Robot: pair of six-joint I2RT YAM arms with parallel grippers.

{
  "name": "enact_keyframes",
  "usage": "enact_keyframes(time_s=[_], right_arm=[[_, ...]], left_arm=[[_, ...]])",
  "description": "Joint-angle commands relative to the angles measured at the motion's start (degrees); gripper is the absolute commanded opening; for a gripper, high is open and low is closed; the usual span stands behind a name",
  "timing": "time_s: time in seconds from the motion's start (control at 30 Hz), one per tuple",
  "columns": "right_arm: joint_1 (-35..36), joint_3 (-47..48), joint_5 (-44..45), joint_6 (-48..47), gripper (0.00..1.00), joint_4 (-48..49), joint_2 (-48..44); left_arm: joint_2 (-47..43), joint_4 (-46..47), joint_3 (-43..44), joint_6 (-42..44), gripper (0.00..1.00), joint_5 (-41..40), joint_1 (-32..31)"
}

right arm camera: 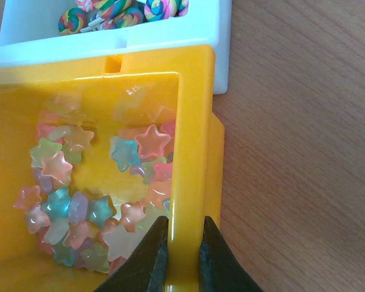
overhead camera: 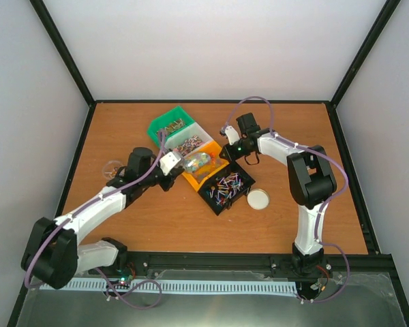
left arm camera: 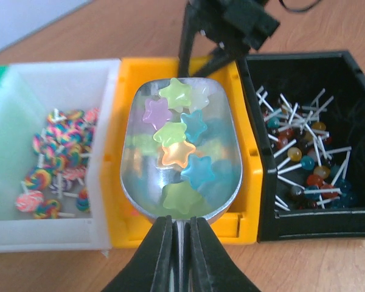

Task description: Pack the candies

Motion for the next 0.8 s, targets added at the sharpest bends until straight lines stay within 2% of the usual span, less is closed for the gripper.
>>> enact_keyframes(time_s=[0.0,0.33,0.5,0.77], right_arm=[[0.09,-1.79,-0.02,-3.48,0.03,-5.16,-1.40],[0.09,-1.73,-0.46,-5.72,0.03,-5.74,-1.18],[0.09,-1.78,-0.93,-6.26,0.03,-6.21,-1.25],[0.03,-3.89,-2.51,-6.12,0.03,-6.28,-1.64]], left_arm=[[-6.38,-1.35,1.47,-2.87,0.01,1.88,2.27],[-18.22,-14.07,2.32,-3.51,0.01,0.66,7.15],[-21.58,-18.96,3.67,-4.35,0.01,1.91,15.57],[-23.46,-24.85,5.28,-0.10,0.01,2.51,27.65]])
